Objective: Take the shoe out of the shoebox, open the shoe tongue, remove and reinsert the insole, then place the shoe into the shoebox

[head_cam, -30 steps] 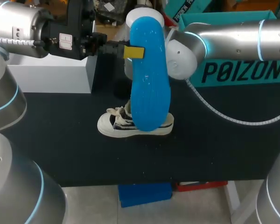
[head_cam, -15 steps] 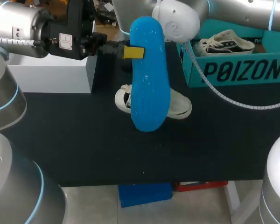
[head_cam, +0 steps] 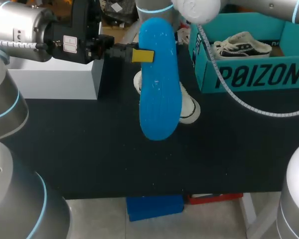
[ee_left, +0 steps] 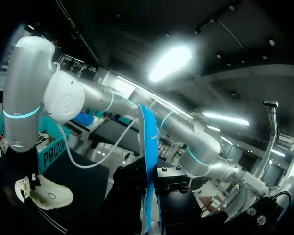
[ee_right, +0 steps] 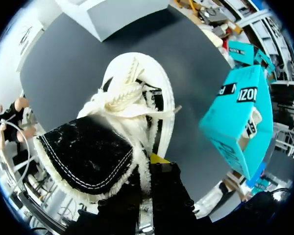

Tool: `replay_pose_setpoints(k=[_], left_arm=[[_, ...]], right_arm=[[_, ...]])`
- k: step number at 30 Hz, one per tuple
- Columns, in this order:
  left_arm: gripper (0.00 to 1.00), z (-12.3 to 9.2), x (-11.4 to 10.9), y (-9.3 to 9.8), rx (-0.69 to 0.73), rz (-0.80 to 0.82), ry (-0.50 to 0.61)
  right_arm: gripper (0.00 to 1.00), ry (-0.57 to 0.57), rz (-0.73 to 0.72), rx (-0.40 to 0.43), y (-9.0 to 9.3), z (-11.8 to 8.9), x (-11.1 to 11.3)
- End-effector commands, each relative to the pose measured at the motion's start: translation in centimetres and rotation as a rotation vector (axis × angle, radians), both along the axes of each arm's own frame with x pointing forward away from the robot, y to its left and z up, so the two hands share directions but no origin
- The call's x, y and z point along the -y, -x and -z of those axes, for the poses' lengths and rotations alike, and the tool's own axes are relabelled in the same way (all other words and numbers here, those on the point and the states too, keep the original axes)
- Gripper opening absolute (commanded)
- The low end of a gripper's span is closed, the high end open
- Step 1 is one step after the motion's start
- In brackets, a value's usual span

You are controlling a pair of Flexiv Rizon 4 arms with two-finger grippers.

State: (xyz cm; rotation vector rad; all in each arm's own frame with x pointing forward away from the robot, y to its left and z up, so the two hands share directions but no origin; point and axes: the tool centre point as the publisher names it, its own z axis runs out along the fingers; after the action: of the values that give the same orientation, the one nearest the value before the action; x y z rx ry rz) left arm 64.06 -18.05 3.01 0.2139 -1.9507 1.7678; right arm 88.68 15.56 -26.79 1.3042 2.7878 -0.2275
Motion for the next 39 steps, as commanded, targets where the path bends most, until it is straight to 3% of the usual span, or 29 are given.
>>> replay_pose_setpoints(k=[1, 10, 19, 39], left_arm=[[0.0, 0.1, 0.1, 0.0, 0.001, -0.002, 0.0], [0.0, 0.1, 0.1, 0.0, 0.001, -0.002, 0.0], [0.0, 0.1, 0.1, 0.0, 0.001, -0.002, 0.0], [0.0, 0.1, 0.1, 0.0, 0.001, -0.002, 0.0]], right_arm=[[0.0, -0.123, 0.826, 0.091, 0.1, -0.3, 0.4], [0.0, -0.155, 0.926, 0.106, 0.5, 0.7, 0.2], [0.0, -0.177, 0.864, 0.144, 0.9, 3.0, -1.3], [0.0, -0.211, 0.704, 0.104, -0.1, 8.8, -2.3]])
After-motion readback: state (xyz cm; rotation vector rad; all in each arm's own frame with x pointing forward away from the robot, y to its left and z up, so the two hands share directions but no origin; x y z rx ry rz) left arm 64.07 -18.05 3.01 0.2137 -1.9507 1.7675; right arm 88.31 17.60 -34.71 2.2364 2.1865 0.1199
